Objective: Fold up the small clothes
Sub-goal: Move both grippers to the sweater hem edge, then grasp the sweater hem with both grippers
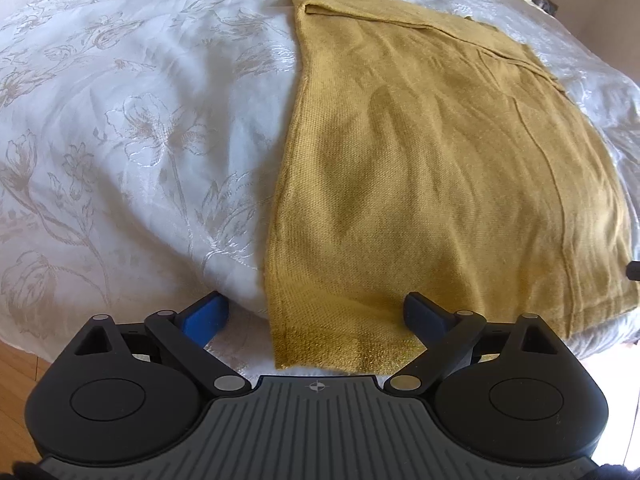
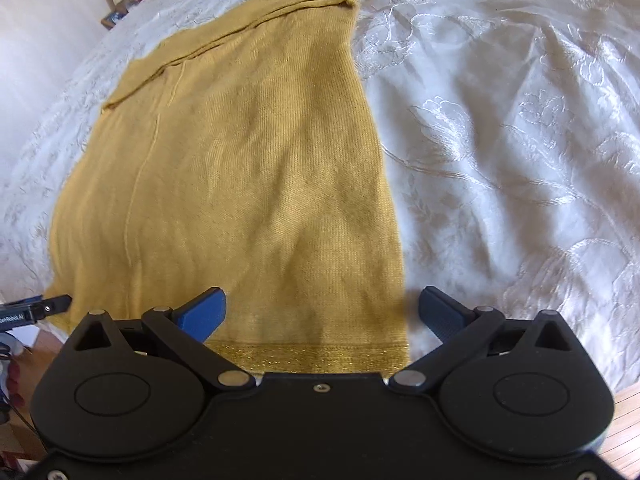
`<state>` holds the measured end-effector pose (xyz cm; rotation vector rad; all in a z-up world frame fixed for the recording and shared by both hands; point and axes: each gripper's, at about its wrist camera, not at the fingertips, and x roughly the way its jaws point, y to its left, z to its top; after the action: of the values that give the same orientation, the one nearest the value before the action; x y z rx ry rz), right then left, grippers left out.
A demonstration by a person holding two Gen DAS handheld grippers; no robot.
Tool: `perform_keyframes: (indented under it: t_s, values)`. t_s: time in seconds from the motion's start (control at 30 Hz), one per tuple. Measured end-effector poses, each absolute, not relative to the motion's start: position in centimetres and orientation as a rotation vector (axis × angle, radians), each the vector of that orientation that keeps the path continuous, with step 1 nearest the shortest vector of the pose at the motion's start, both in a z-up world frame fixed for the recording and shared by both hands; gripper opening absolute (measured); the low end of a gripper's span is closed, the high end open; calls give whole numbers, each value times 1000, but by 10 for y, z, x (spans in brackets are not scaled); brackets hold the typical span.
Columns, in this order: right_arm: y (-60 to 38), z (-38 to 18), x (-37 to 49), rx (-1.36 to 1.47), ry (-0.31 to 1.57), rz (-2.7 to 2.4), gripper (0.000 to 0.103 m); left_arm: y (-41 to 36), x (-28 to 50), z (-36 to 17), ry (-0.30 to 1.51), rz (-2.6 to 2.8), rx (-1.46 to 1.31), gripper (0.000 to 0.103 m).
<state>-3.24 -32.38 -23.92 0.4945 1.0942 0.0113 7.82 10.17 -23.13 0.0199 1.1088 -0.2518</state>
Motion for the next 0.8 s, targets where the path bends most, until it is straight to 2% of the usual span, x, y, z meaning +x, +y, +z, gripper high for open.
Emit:
perform_keyframes:
  t_s: [0.27, 0.37, 0.4, 0.43, 0.57, 0.63, 0.7, 0.8]
  values:
    - [-334, -242, -34, 577, 1097, 7, 102, 99, 90, -236, 1111, -281, 21, 95]
    - [-334, -240, -30, 565, 1124, 5, 96, 101, 91, -235, 1112, -293, 15, 92]
    - [-334, -240, -29, 565, 1136, 12, 87, 103, 92, -234, 1111, -290, 12, 88]
    - [-334, -240, -27, 574, 1144, 19, 75, 105, 92, -233, 1109, -279, 11, 80]
    - [-334, -239, -22, 599, 1176, 40, 51, 111, 95, -228, 1132, -257, -18, 60]
    - [-332, -238, -21, 610, 1182, 62, 27, 111, 93, -227, 1140, -260, -13, 56]
    - [-327, -237, -20, 602, 1181, 78, 23, 111, 89, -225, 1151, -270, -11, 53]
    - [-322, -235, -18, 600, 1181, 88, 23, 110, 80, -221, 1151, -287, -16, 51]
